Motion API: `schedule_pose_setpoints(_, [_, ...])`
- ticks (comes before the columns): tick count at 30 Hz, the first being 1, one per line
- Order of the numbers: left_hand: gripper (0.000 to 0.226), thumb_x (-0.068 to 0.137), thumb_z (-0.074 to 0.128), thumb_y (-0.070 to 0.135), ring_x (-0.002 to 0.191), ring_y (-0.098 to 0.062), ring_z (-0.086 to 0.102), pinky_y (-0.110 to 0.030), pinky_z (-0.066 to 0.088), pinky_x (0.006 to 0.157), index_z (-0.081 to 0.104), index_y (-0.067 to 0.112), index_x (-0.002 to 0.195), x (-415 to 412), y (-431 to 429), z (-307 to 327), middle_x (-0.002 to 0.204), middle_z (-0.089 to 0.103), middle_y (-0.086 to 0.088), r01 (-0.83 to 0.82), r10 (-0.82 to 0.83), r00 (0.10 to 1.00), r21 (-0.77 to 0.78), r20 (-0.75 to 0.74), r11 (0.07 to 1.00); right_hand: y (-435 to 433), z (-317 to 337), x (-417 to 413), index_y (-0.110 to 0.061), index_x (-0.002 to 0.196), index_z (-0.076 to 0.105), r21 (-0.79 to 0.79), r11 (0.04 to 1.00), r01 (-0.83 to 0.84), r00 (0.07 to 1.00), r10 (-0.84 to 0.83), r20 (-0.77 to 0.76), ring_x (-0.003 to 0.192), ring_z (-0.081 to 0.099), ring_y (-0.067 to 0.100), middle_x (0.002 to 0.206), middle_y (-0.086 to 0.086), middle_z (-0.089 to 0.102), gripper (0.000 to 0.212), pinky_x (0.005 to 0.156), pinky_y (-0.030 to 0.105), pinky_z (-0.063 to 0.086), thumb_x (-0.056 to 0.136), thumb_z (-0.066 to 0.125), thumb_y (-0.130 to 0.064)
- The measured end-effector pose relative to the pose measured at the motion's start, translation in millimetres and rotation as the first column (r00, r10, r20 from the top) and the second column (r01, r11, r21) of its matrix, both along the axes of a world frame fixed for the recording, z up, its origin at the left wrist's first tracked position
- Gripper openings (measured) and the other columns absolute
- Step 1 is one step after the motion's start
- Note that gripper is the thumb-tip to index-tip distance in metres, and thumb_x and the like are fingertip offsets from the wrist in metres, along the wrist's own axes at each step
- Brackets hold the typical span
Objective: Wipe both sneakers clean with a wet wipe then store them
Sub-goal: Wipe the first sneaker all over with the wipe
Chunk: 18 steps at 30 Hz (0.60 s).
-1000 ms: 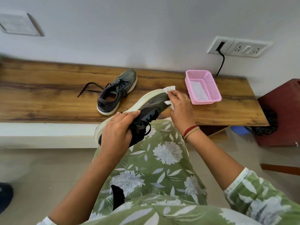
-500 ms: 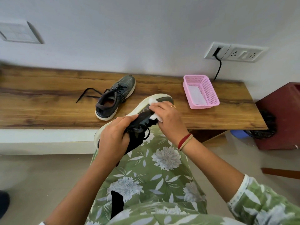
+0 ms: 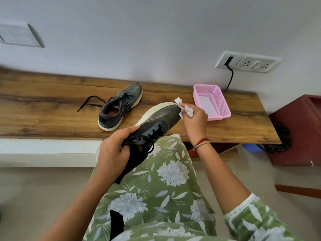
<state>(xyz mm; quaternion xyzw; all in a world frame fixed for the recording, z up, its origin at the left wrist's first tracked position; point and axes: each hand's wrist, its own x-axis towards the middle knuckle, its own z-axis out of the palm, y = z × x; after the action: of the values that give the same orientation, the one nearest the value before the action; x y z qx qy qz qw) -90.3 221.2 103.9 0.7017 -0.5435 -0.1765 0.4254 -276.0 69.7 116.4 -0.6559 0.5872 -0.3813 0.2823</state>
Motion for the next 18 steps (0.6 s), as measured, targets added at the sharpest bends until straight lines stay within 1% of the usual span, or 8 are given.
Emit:
schedule_pose_setpoints(3, [0.063, 0.071, 0.051, -0.016, 0.103, -0.006, 0.059, -0.025, 0.048, 0.088, 0.066, 0.023, 0.118, 3, 0, -2, 0.114, 0.066, 0.008, -0.016, 0.017, 0.999, 0.020, -0.047, 1.000, -1, -2, 4, -0.009, 0.113, 0.067, 0.154, 0.988, -0.006, 0.995, -0.011, 0.104, 0.093, 0.059, 0.011, 0.101, 0.000, 0.066, 0.028, 0.081, 0.019, 0.048, 0.085, 0.066, -0.012])
schedule_pose_setpoints(5, [0.063, 0.071, 0.052, -0.016, 0.100, -0.006, 0.059, -0.024, 0.048, 0.085, 0.066, 0.023, 0.118, 3, -1, -1, 0.112, 0.066, 0.010, -0.027, 0.028, 0.999, 0.030, -0.038, 0.999, 3, -5, 7, -0.011, 0.119, 0.063, 0.167, 0.984, -0.070, 0.995, 0.057, 0.082, 0.098, 0.055, 0.008, 0.107, -0.002, 0.061, 0.036, 0.083, 0.014, 0.042, 0.083, 0.069, -0.016])
schedule_pose_setpoints(8, [0.062, 0.071, 0.051, -0.015, 0.097, -0.003, 0.058, -0.016, 0.044, 0.080, 0.066, 0.024, 0.117, 4, -1, -1, 0.108, 0.065, 0.014, -0.027, 0.028, 0.999, 0.031, -0.025, 0.999, 11, -10, 9, -0.014, 0.120, 0.062, 0.045, 0.994, -0.099, 0.995, 0.098, 0.024, 0.109, 0.053, 0.011, 0.120, 0.002, 0.060, 0.037, 0.093, 0.014, 0.038, 0.084, 0.068, -0.010])
schedule_pose_setpoints(10, [0.058, 0.071, 0.049, -0.007, 0.097, -0.002, 0.058, -0.013, 0.044, 0.080, 0.067, 0.025, 0.117, 4, -1, 0, 0.108, 0.065, 0.014, -0.005, 0.006, 1.000, 0.030, -0.020, 1.000, 14, -11, 12, -0.013, 0.114, 0.066, -0.080, 0.990, -0.118, 0.992, 0.114, -0.055, 0.108, 0.054, 0.017, 0.116, 0.004, 0.064, 0.035, 0.095, 0.022, 0.041, 0.083, 0.063, 0.001])
schedule_pose_setpoints(12, [0.059, 0.067, 0.044, 0.003, 0.099, -0.001, 0.058, -0.011, 0.044, 0.081, 0.067, 0.026, 0.117, 1, -2, 1, 0.109, 0.066, 0.013, 0.033, -0.033, 0.999, 0.028, -0.009, 0.999, 19, -9, 17, -0.011, 0.106, 0.070, -0.176, 0.962, -0.211, 0.969, 0.182, -0.169, 0.105, 0.054, 0.022, 0.106, 0.005, 0.068, 0.040, 0.092, 0.030, 0.043, 0.077, 0.055, 0.012])
schedule_pose_setpoints(15, [0.060, 0.066, 0.042, 0.005, 0.101, -0.004, 0.059, -0.016, 0.045, 0.085, 0.066, 0.024, 0.118, -6, -5, 2, 0.110, 0.068, 0.009, 0.036, -0.036, 0.999, 0.019, 0.000, 0.999, 21, -7, 18, -0.007, 0.107, 0.069, -0.218, 0.924, -0.314, 0.914, 0.231, -0.334, 0.107, 0.051, 0.026, 0.106, 0.008, 0.067, 0.044, 0.093, 0.028, 0.036, 0.073, 0.051, 0.016])
schedule_pose_setpoints(16, [0.060, 0.066, 0.043, 0.005, 0.101, -0.004, 0.059, -0.016, 0.045, 0.084, 0.066, 0.023, 0.118, -8, -6, 3, 0.110, 0.068, 0.008, 0.027, -0.027, 1.000, 0.009, 0.014, 1.000, 19, -6, 16, -0.007, 0.109, 0.067, -0.221, 0.936, -0.273, 0.926, 0.194, -0.325, 0.109, 0.051, 0.026, 0.110, 0.009, 0.066, 0.045, 0.094, 0.029, 0.037, 0.074, 0.051, 0.016])
schedule_pose_setpoints(18, [0.059, 0.065, 0.043, 0.003, 0.099, -0.005, 0.057, -0.014, 0.042, 0.082, 0.066, 0.020, 0.118, -9, -7, 4, 0.109, 0.068, 0.006, 0.037, -0.036, 0.998, -0.016, 0.056, 0.999, 14, -4, 12, -0.008, 0.114, 0.065, -0.209, 0.969, -0.131, 0.974, 0.086, -0.211, 0.110, 0.053, 0.022, 0.116, 0.008, 0.063, 0.048, 0.099, 0.031, 0.041, 0.075, 0.052, 0.016])
